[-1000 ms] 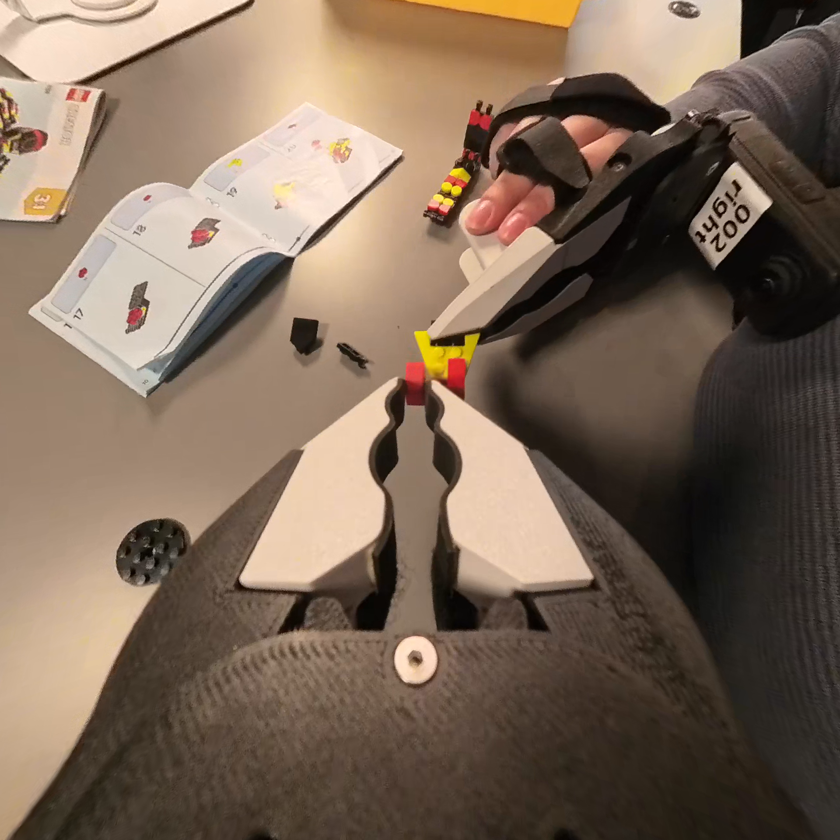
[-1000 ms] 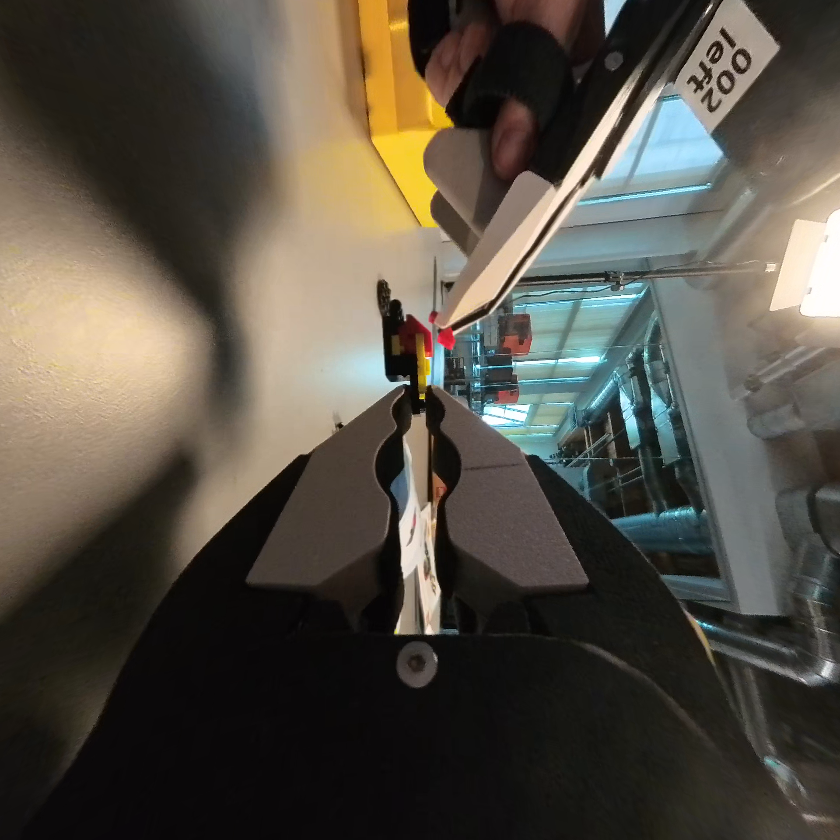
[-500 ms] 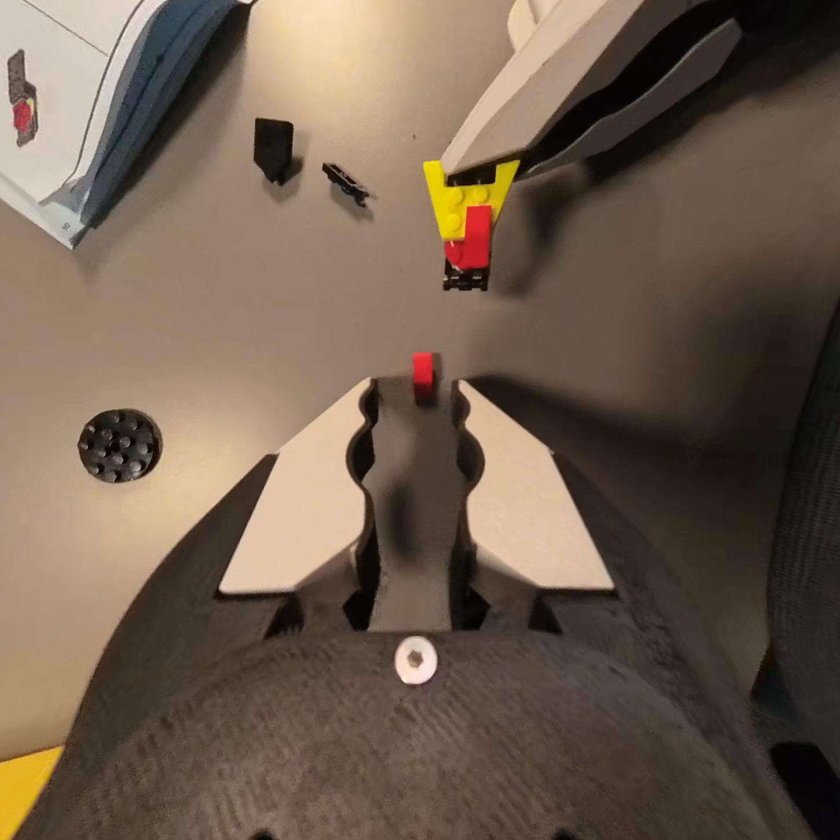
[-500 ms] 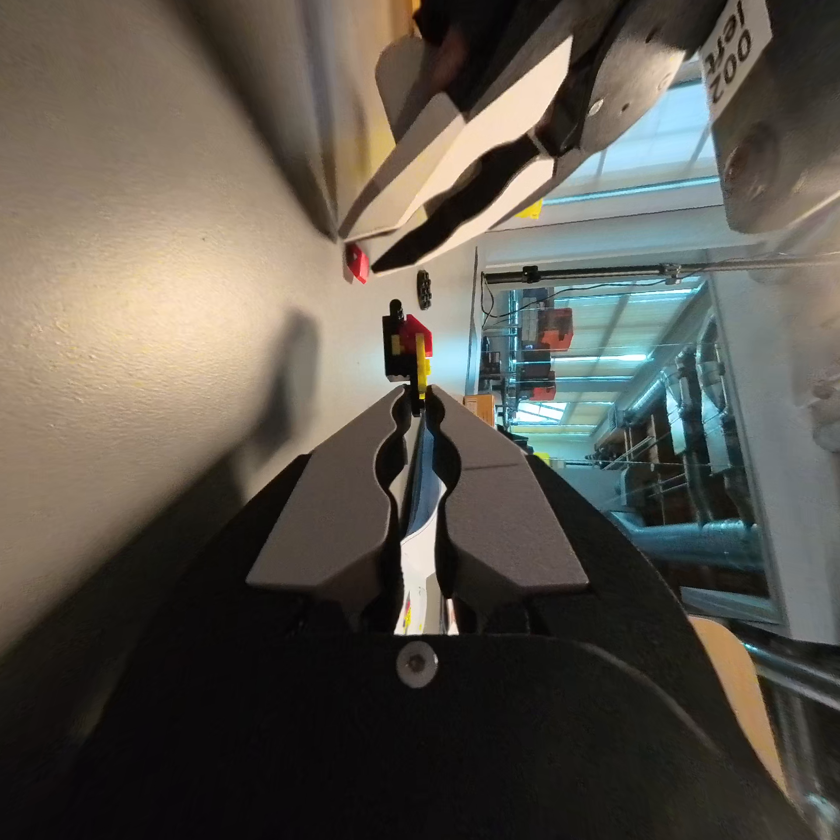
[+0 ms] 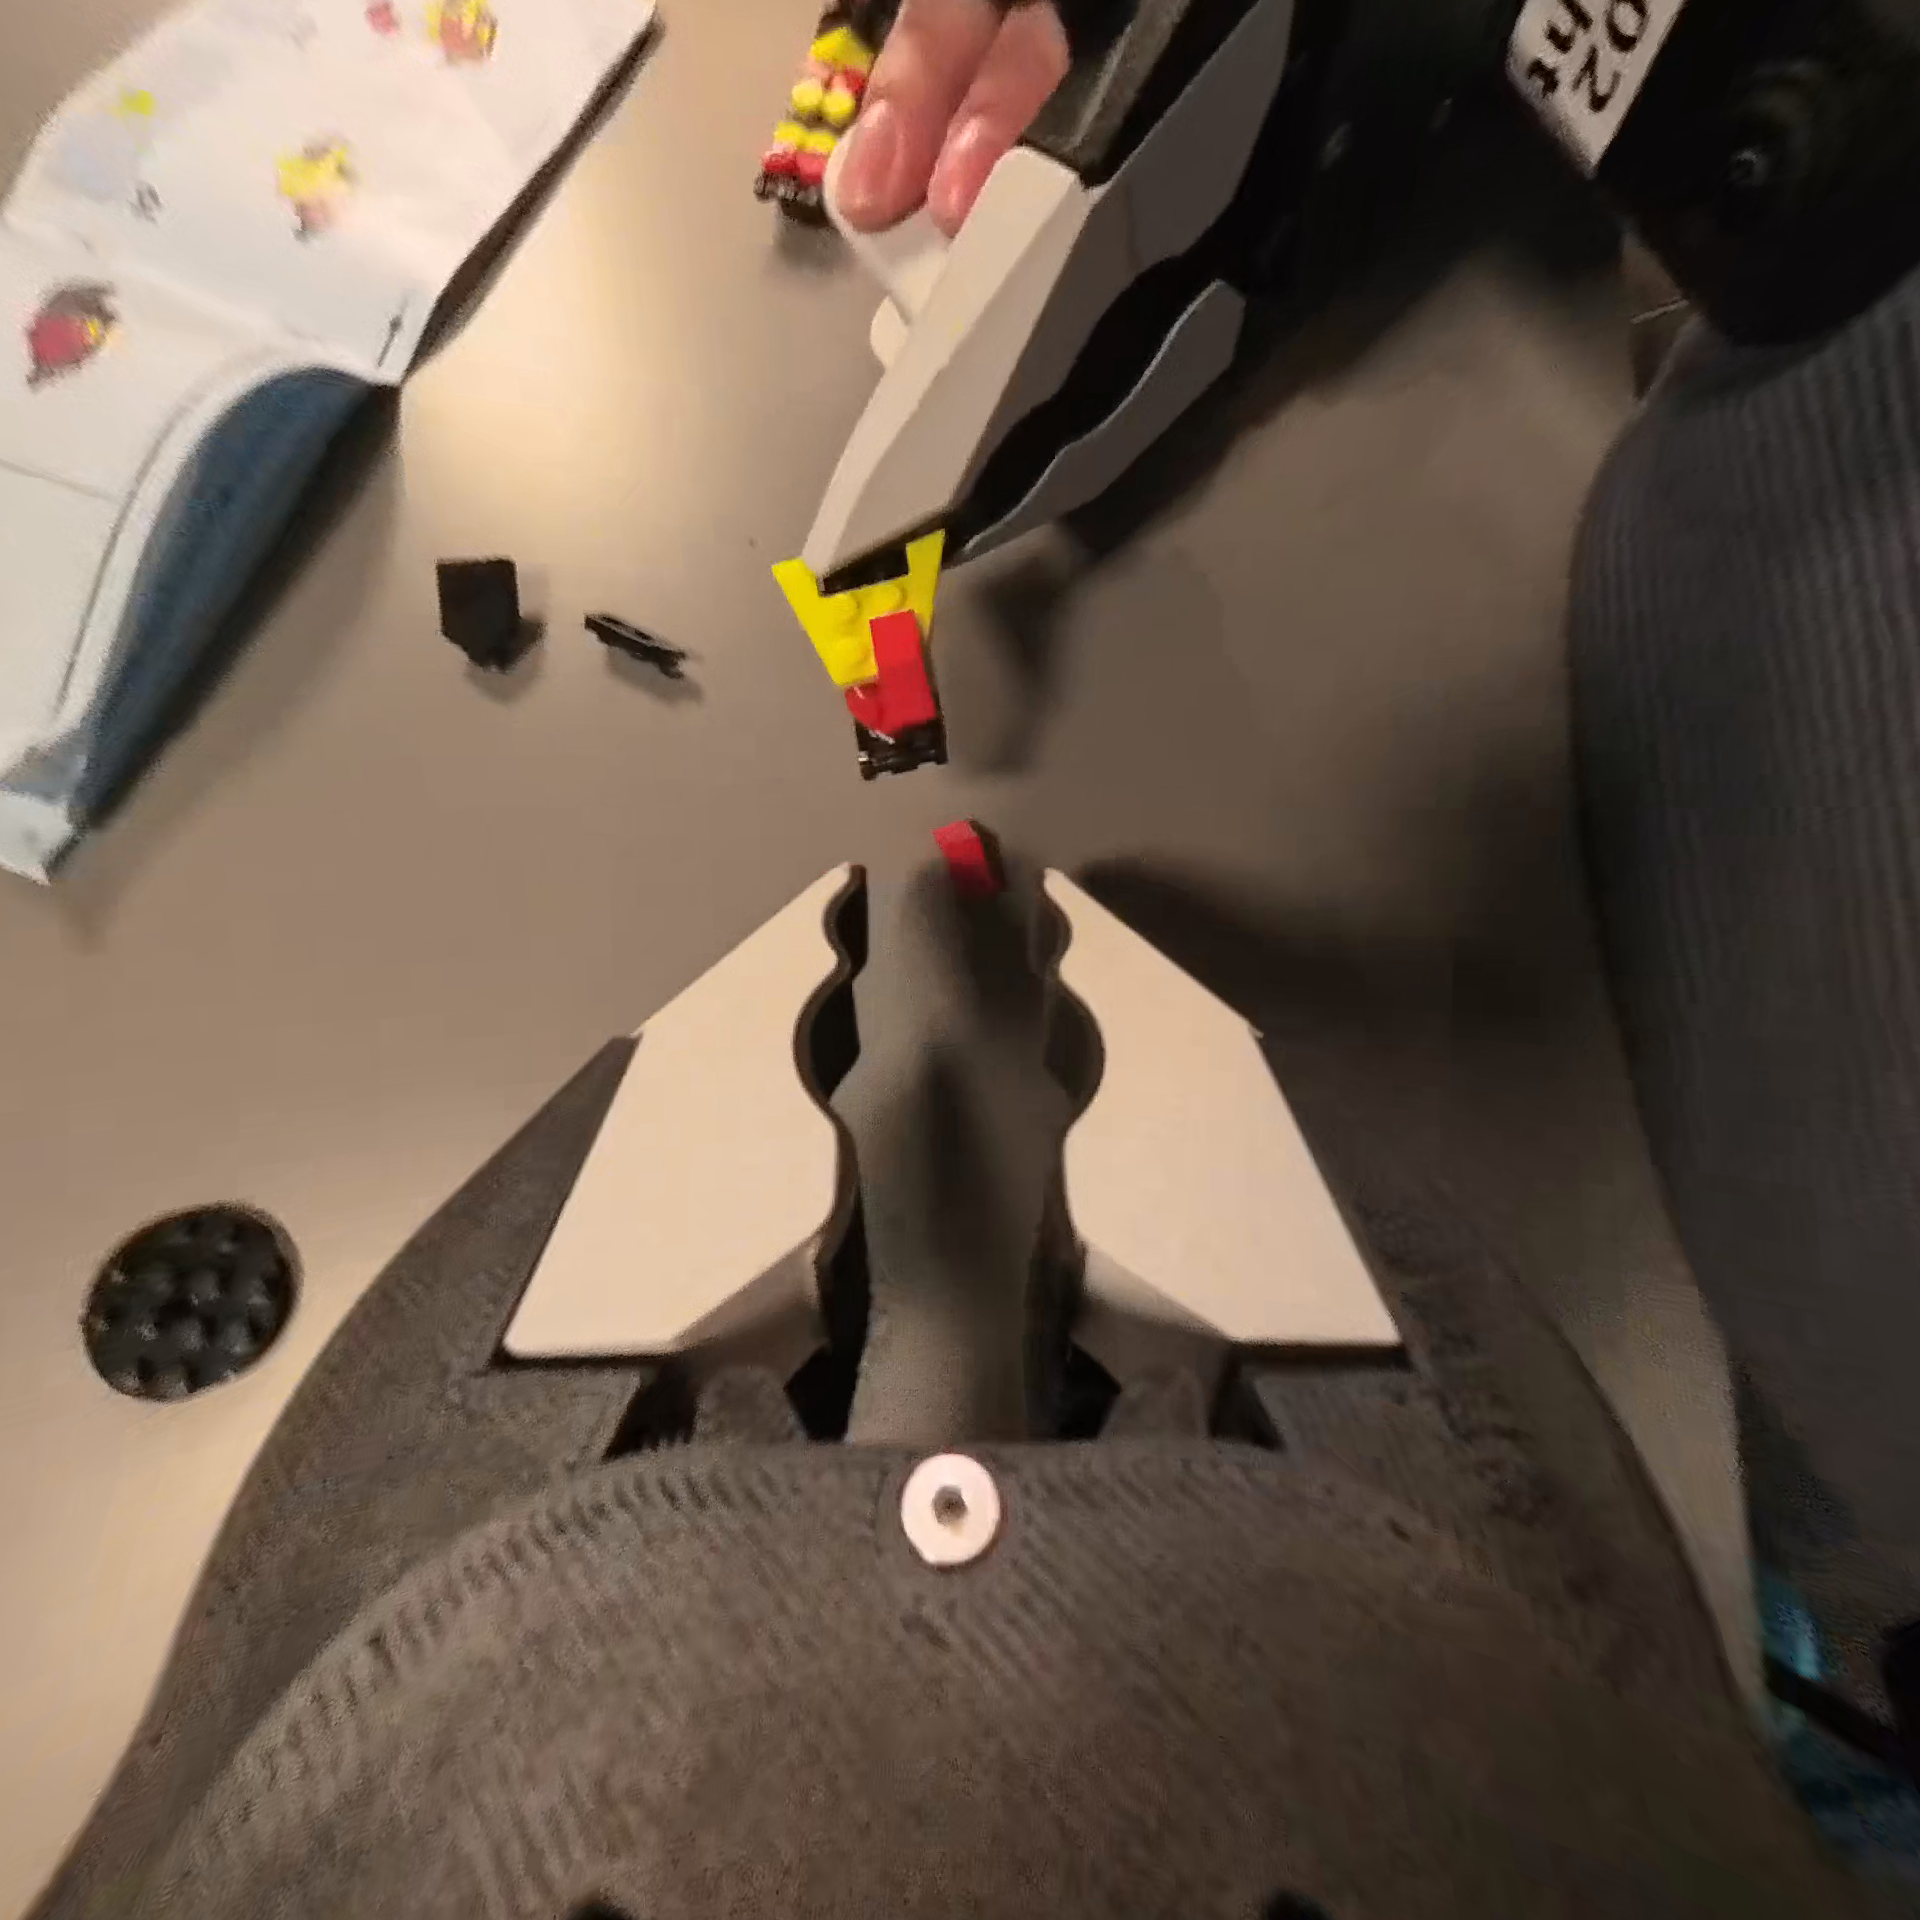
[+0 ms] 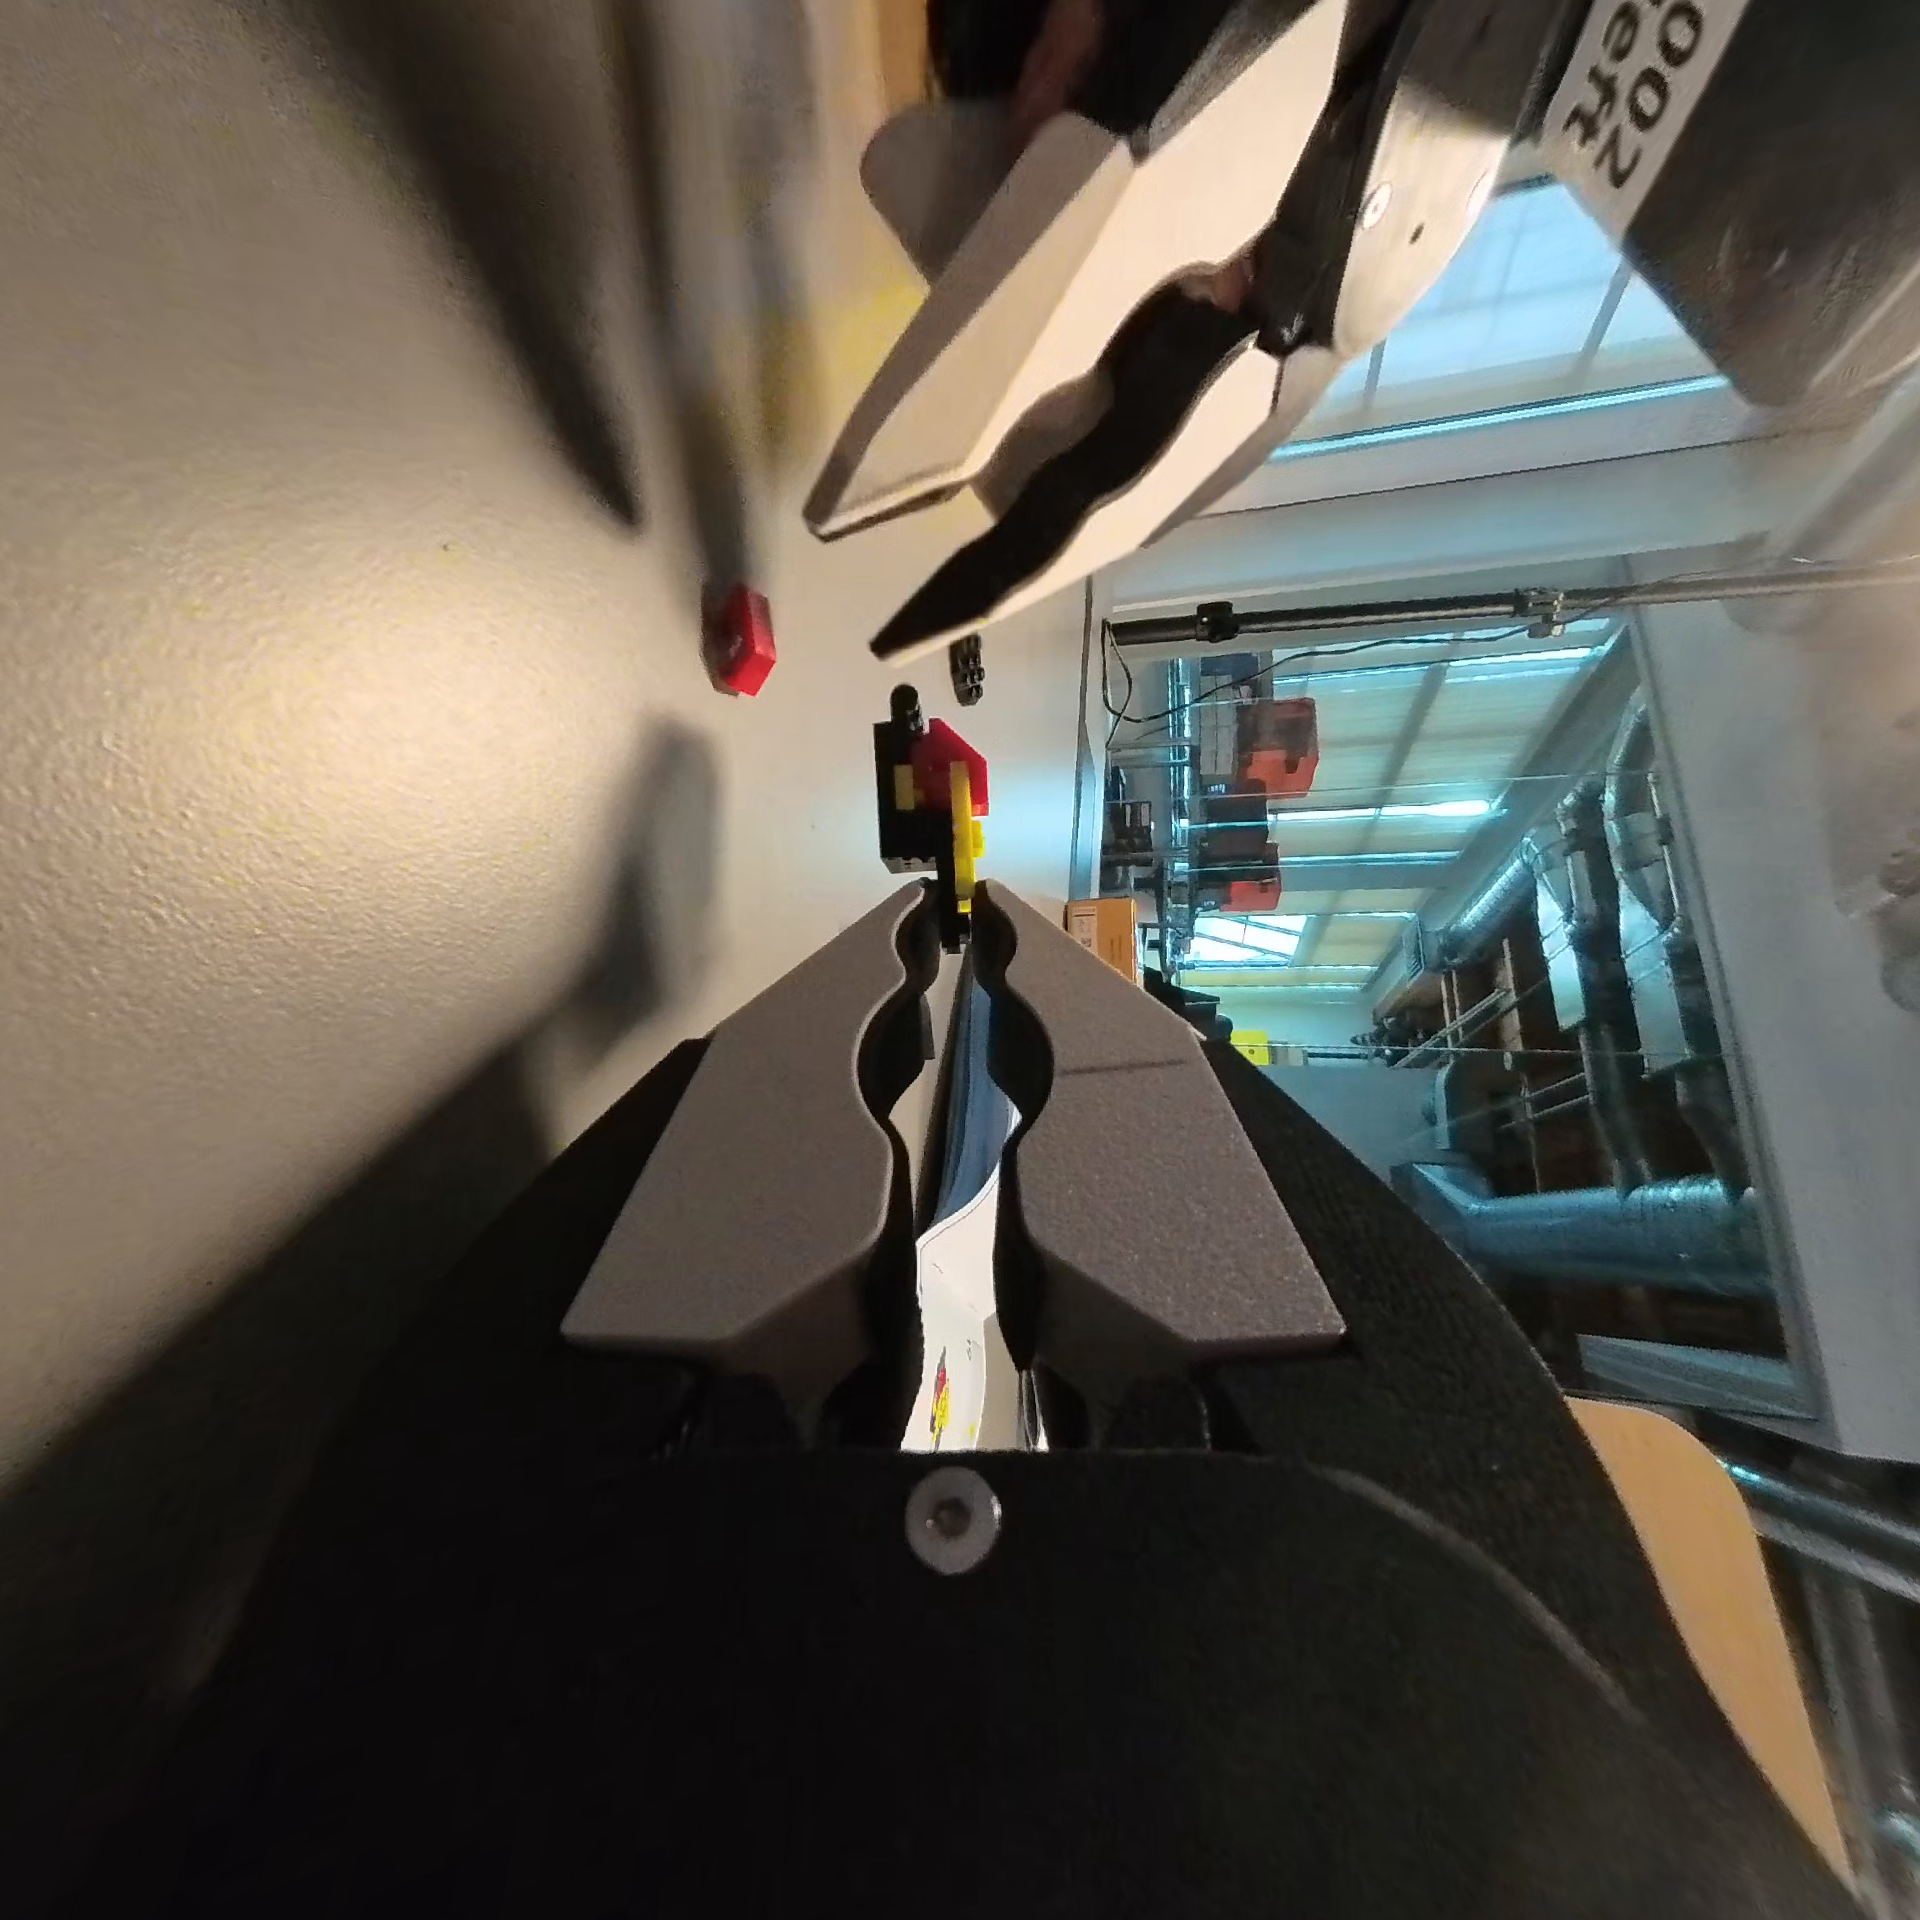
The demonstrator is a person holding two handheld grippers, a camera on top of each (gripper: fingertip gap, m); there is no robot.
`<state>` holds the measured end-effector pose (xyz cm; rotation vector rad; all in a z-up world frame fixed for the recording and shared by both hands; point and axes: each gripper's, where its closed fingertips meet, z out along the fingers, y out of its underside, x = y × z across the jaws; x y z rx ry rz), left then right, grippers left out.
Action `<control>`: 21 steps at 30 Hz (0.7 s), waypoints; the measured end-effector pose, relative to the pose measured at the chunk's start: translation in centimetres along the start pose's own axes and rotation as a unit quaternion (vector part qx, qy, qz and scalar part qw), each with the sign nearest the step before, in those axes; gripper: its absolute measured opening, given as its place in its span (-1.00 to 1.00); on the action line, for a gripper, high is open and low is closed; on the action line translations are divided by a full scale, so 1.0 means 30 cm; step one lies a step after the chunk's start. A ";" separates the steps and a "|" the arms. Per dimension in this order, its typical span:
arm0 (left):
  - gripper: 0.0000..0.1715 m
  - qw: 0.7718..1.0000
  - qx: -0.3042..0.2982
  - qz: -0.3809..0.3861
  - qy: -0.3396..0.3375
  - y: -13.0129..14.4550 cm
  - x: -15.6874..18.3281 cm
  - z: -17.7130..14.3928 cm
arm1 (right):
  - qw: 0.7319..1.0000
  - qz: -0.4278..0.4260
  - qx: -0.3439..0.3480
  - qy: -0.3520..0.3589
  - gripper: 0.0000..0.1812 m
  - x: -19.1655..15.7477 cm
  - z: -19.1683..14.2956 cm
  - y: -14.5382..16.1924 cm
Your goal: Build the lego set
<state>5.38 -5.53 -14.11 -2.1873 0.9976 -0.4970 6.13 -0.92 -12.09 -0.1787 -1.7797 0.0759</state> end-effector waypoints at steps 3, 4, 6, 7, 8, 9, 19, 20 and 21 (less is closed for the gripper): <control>-0.66 1.000 0.008 -0.008 0.021 -0.004 0.002 0.014 | 1.000 0.001 -0.001 0.001 -0.96 0.002 0.000 0.002; -0.66 1.000 0.002 -0.016 0.027 0.000 0.006 0.023 | 1.000 0.001 -0.001 0.002 -0.96 0.003 -0.001 0.003; -0.66 0.999 -0.011 -0.024 0.027 0.015 0.012 0.041 | 1.000 0.002 -0.002 0.003 -0.96 0.006 -0.001 0.005; -0.66 0.999 -0.015 -0.027 0.026 0.020 0.015 0.048 | 1.000 0.003 -0.002 0.003 -0.96 0.006 -0.001 0.006; -0.67 0.999 -0.013 -0.031 0.029 0.021 0.022 0.054 | 1.000 0.004 -0.002 0.003 -0.97 0.007 -0.001 0.007; -0.68 0.999 -0.007 -0.035 0.026 0.017 0.024 0.058 | 1.000 0.005 -0.002 0.004 -0.97 0.007 -0.001 0.007; -0.92 0.994 0.082 -0.036 -0.068 -0.070 -0.035 -0.021 | 1.000 0.009 0.007 0.025 -0.97 0.034 -0.011 -0.006; -0.92 0.991 0.111 -0.037 -0.072 -0.103 -0.040 -0.047 | 0.999 0.010 0.009 0.029 -0.97 0.040 -0.013 -0.008; -0.92 0.988 0.133 -0.039 -0.072 -0.131 -0.040 -0.066 | 0.999 0.012 0.012 0.031 -0.97 0.042 -0.014 -0.012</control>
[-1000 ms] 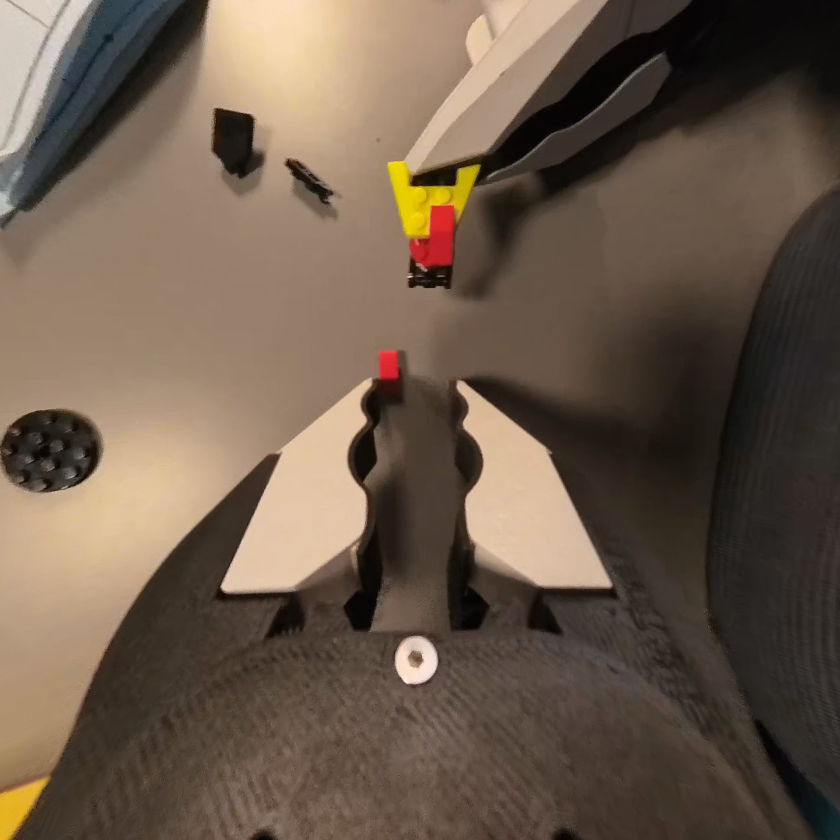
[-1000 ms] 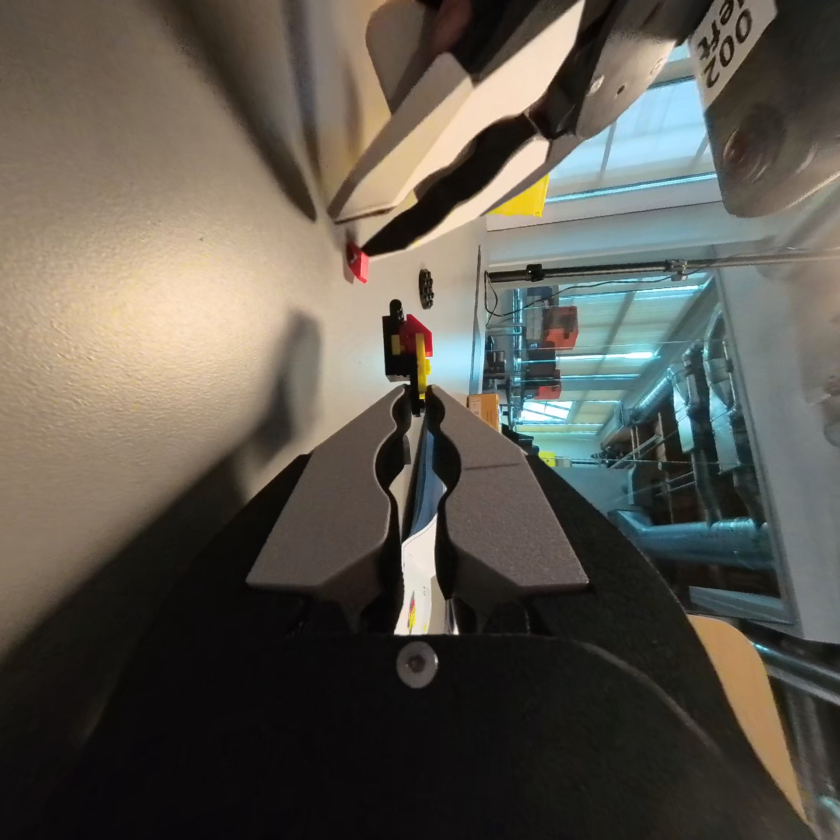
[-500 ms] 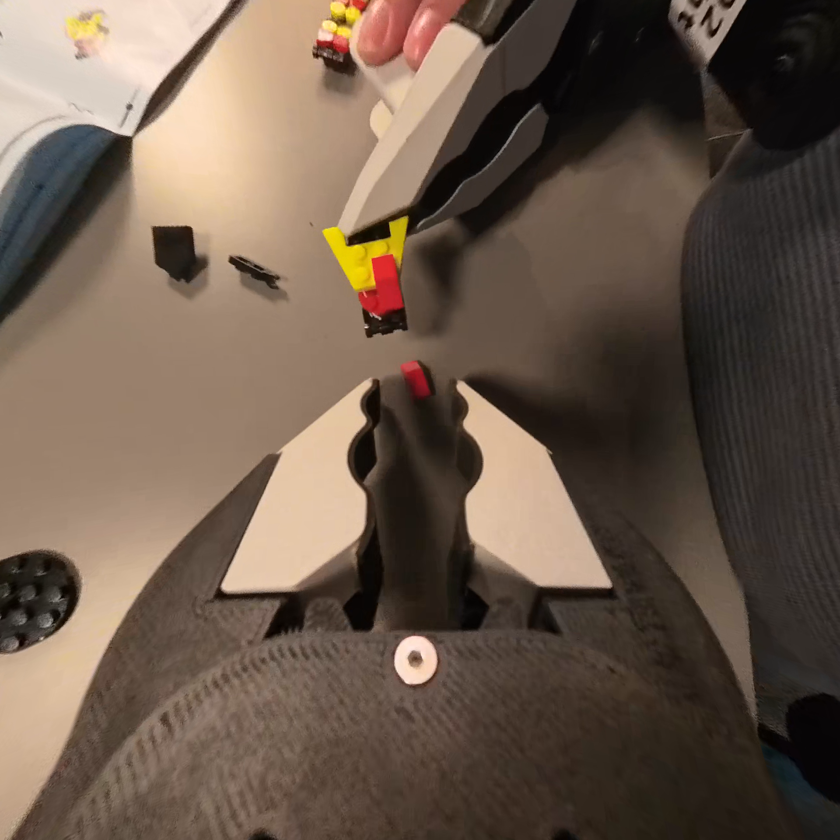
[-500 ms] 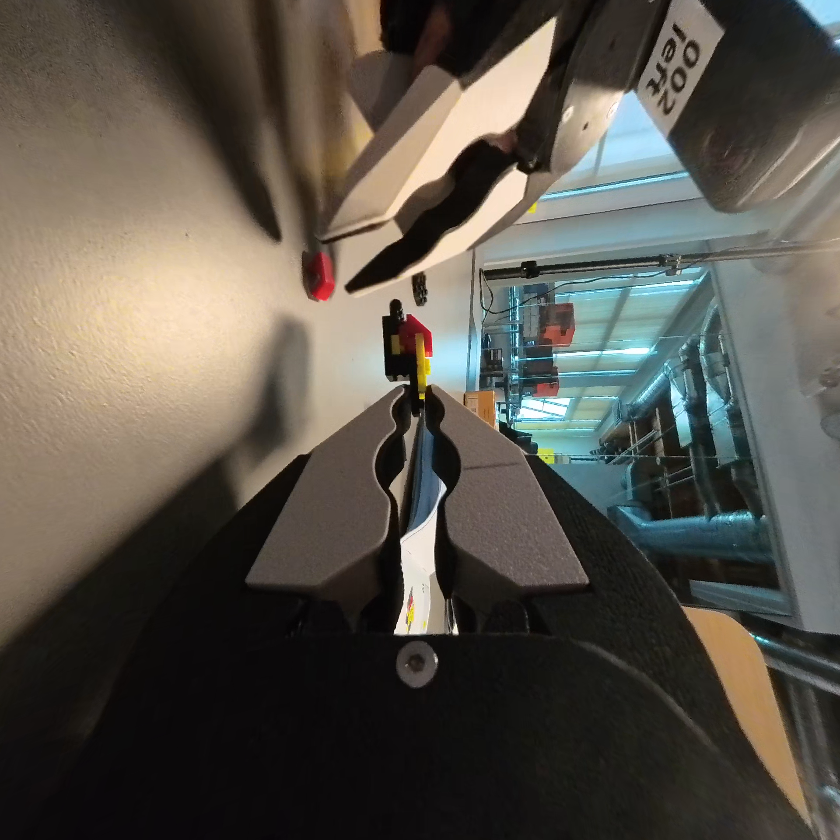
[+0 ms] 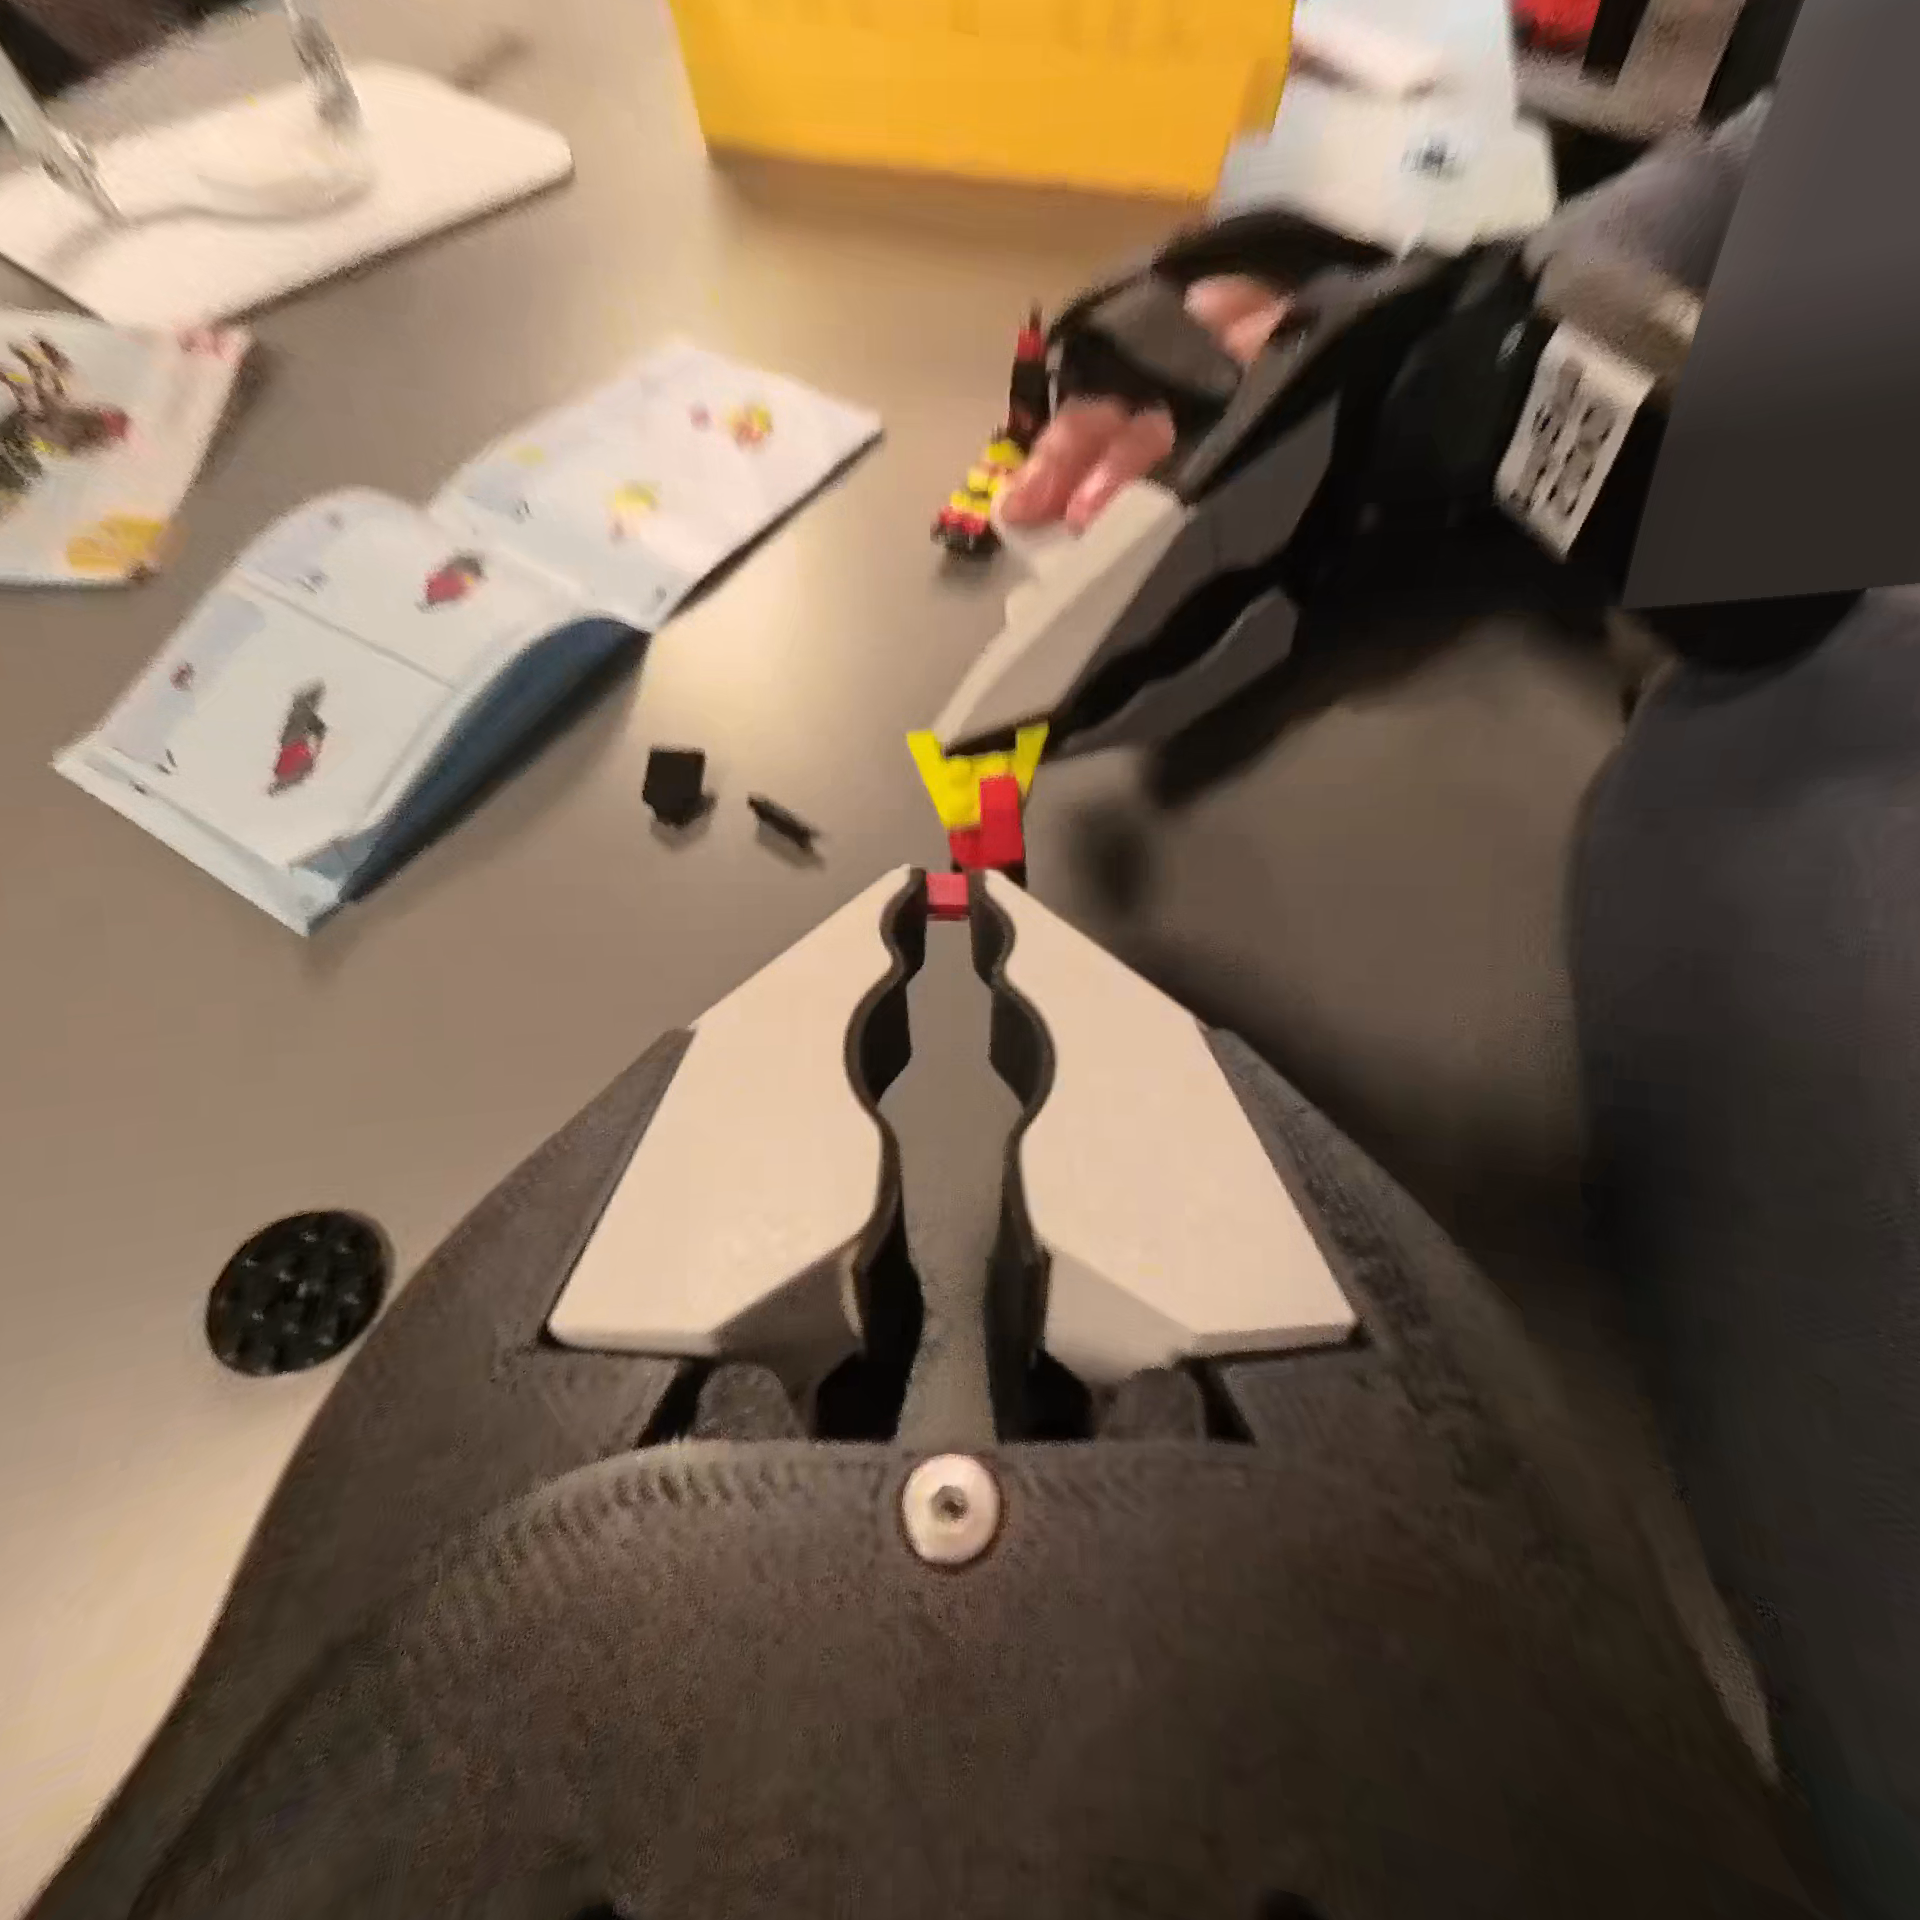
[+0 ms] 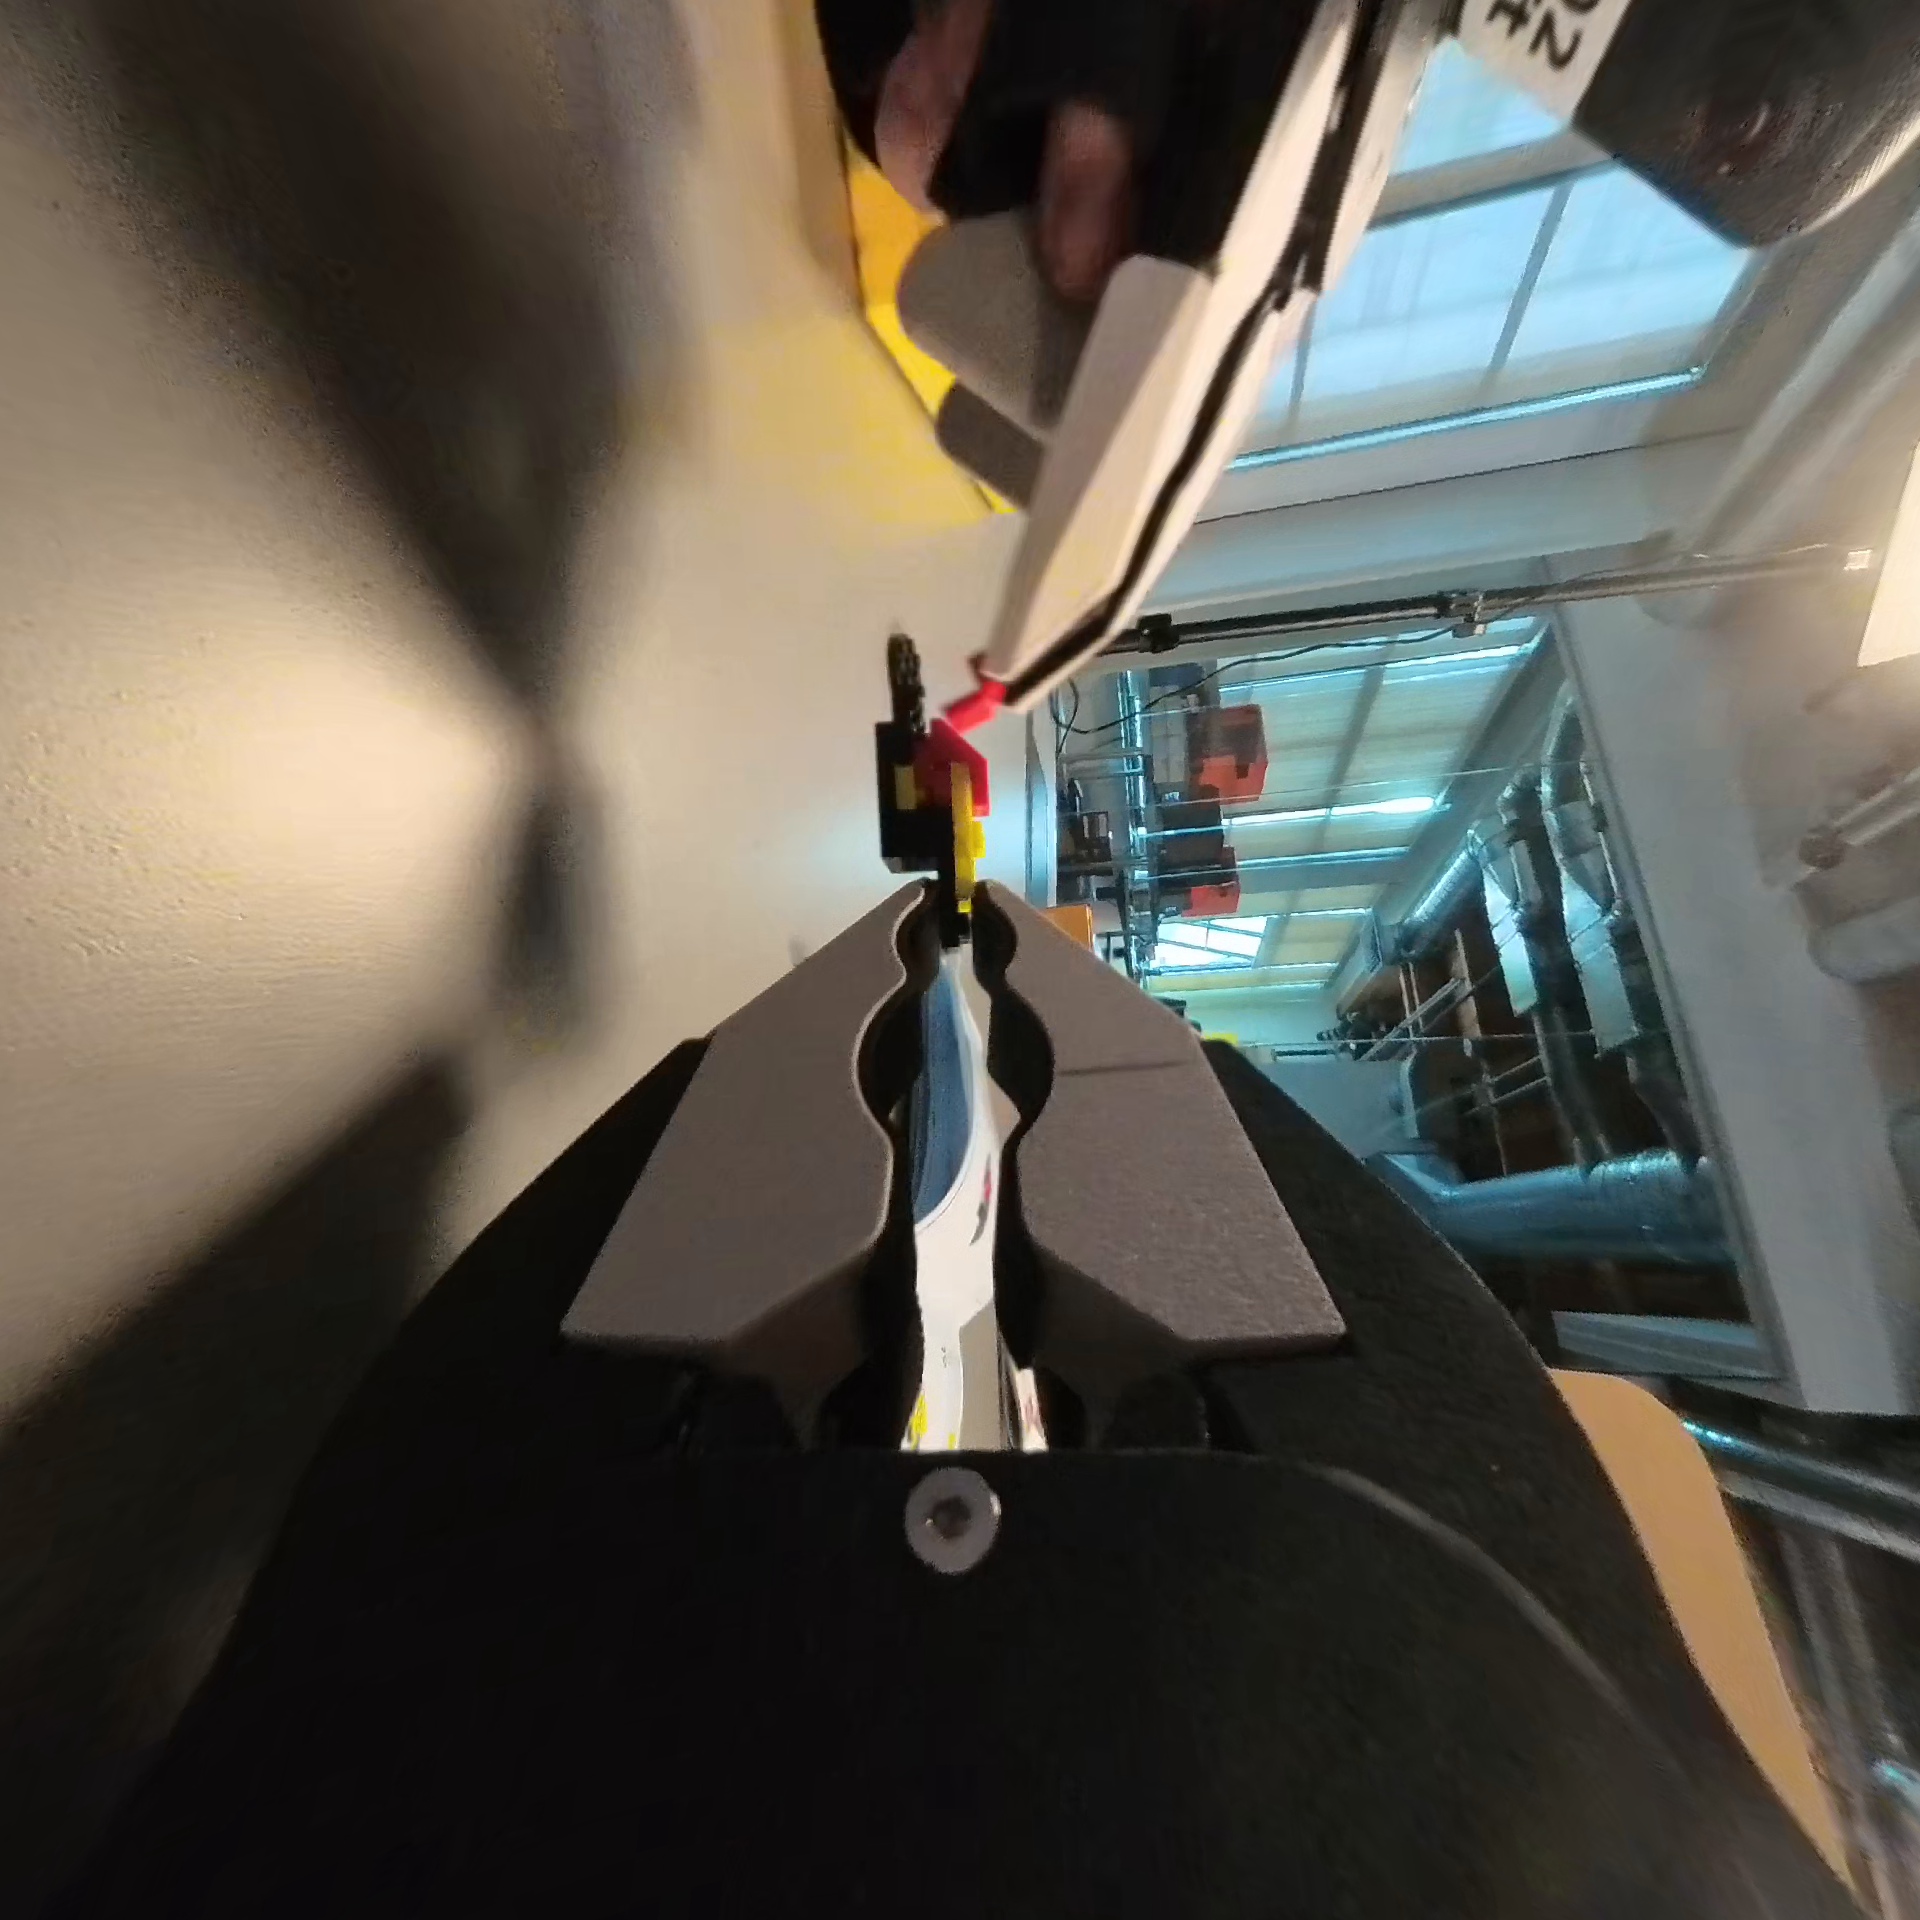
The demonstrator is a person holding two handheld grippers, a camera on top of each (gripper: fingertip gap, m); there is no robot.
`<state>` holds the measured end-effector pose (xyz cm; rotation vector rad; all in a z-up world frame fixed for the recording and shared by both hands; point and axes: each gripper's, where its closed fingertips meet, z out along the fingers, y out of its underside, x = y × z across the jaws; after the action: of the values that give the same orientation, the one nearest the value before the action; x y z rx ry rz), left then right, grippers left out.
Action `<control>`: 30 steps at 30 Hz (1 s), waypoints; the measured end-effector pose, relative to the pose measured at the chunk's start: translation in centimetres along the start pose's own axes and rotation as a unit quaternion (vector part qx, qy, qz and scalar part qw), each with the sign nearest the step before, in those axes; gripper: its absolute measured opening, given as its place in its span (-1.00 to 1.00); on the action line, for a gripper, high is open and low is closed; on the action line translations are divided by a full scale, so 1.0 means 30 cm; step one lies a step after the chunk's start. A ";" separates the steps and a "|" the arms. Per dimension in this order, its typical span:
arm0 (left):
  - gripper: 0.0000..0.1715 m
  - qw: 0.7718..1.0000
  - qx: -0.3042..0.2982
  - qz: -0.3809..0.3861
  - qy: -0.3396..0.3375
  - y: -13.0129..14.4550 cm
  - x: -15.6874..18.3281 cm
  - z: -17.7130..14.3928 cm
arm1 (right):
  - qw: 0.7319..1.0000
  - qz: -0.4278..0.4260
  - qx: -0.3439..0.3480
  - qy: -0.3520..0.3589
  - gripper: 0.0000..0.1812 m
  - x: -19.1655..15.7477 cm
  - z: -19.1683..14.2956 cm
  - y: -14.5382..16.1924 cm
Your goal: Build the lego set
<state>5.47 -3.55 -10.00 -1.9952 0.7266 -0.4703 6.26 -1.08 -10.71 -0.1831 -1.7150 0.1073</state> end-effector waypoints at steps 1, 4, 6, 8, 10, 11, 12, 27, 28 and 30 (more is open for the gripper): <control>-0.92 1.000 0.015 -0.001 0.004 -0.023 0.005 -0.006 | 1.000 0.002 0.002 0.000 -0.97 0.000 -0.001 -0.004; -0.92 1.000 0.023 0.000 0.013 -0.043 0.022 0.003 | 1.000 -0.003 0.007 0.005 -0.97 0.003 -0.003 -0.013; -0.92 1.000 0.021 0.001 0.011 -0.039 0.023 0.016 | 1.000 -0.004 0.008 0.006 -0.97 0.005 -0.004 -0.017; -0.92 0.999 0.035 -0.003 0.008 -0.050 0.022 0.018 | 1.000 -0.005 0.008 0.008 -0.97 0.008 -0.005 -0.017; -0.92 0.998 0.057 -0.007 -0.002 -0.067 0.012 0.011 | 1.000 -0.001 0.009 0.010 -0.97 0.011 -0.006 -0.019; -0.92 0.998 0.068 -0.008 -0.006 -0.075 0.008 0.008 | 1.000 0.000 0.010 0.010 -0.97 0.012 -0.006 -0.019; -0.92 0.997 0.076 -0.008 -0.009 -0.081 0.007 0.006 | 1.000 -0.001 0.010 0.011 -0.97 0.013 -0.006 -0.019; -0.88 0.998 0.055 -0.013 0.022 -0.045 0.032 0.027 | 1.000 0.000 0.011 0.023 -0.97 0.029 -0.014 -0.017; -0.86 0.998 0.055 -0.013 0.027 -0.047 0.037 0.026 | 1.000 -0.001 0.012 0.024 -0.97 0.030 -0.015 -0.018; -0.80 0.998 0.053 -0.015 0.037 -0.047 0.046 0.027 | 1.000 0.000 0.014 0.028 -0.97 0.035 -0.017 -0.021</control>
<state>7.41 -3.38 -9.15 -1.8988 0.7039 -0.5918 6.57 -1.53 -9.51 -0.1627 -1.6569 0.1248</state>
